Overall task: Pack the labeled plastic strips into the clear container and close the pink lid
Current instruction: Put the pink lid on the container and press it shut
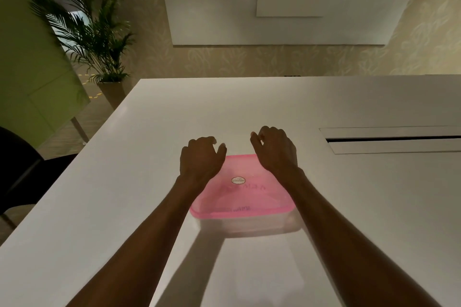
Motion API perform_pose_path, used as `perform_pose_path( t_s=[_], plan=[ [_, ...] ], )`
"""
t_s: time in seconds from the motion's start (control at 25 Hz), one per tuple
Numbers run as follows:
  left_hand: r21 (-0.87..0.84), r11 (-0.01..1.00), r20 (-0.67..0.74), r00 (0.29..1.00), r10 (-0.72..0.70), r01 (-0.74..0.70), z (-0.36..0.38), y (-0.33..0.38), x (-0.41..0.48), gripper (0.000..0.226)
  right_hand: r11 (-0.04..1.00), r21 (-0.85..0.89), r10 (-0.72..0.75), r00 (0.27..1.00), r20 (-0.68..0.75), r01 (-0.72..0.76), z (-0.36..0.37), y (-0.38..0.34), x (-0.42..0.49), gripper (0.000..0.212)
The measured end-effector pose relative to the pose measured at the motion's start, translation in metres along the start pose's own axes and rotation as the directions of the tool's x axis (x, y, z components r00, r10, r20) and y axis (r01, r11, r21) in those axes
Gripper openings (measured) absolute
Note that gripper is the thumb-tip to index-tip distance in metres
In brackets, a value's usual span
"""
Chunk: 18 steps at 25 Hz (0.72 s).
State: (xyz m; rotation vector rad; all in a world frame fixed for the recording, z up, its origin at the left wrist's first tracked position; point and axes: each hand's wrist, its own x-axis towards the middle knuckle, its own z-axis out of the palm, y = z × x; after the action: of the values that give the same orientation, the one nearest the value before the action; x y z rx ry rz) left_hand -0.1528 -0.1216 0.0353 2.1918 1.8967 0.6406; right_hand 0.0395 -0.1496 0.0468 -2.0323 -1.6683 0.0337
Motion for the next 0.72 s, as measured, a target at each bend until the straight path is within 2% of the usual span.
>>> perform_pose_path(
  t_s=[0.08,0.16,0.32,0.52,0.72],
  plan=[
    [-0.034,0.996,-0.026,0.997,0.079,-0.079,-0.004,0.008,-0.024,0.050,0.997,0.064,-0.050,0.998,-0.042,0.052,-0.005,-0.008,-0.028,0.036],
    [-0.074,0.988,-0.016,0.991,0.132,-0.133,-0.006,0.015,-0.051,0.055,0.991,0.093,-0.094,0.995,-0.016,0.095,-0.004,-0.012,-0.056,0.041],
    [-0.044,0.977,0.054,0.976,0.213,-0.210,-0.004,0.022,-0.089,0.061,0.994,0.011,-0.105,0.991,0.077,0.105,0.009,-0.009,-0.092,0.055],
    [0.049,0.986,0.118,0.981,0.151,-0.158,0.011,0.023,-0.111,0.056,0.994,-0.038,-0.096,0.986,0.137,0.102,0.028,-0.004,-0.108,0.054],
    [0.148,0.974,0.095,0.983,0.160,-0.173,0.026,0.019,-0.115,0.056,0.985,-0.125,-0.099,0.985,0.138,0.116,0.037,-0.003,-0.108,0.051]
  ],
)
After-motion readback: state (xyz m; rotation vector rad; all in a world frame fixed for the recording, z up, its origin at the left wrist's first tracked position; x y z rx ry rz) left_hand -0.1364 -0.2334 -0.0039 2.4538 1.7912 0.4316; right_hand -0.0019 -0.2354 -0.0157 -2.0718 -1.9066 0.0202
